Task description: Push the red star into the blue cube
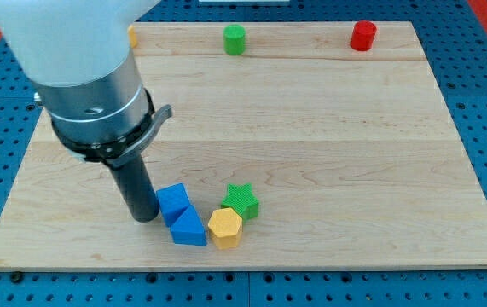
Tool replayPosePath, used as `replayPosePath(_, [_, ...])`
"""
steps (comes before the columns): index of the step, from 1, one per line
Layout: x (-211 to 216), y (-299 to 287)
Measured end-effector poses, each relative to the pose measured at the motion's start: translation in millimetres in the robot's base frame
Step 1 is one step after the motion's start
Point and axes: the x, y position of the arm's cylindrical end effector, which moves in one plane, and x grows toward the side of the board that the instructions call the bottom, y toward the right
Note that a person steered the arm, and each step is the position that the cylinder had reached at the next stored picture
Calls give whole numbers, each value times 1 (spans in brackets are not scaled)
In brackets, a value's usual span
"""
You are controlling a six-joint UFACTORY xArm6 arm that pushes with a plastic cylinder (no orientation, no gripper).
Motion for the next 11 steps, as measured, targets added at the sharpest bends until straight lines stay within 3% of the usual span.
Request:
replayPosePath(2, [-21, 36])
replayPosePath(3, [-40, 14])
replayPosePath(4, [-76, -42])
replayPosePath(5, [-80, -120])
replayPosePath(6, [-140, -156])
replayPosePath(7, [-176, -152])
replayPosePath(9, [-179, 3])
replayPosePath(10, [-152, 62])
replayPosePath(11, [-121, 63])
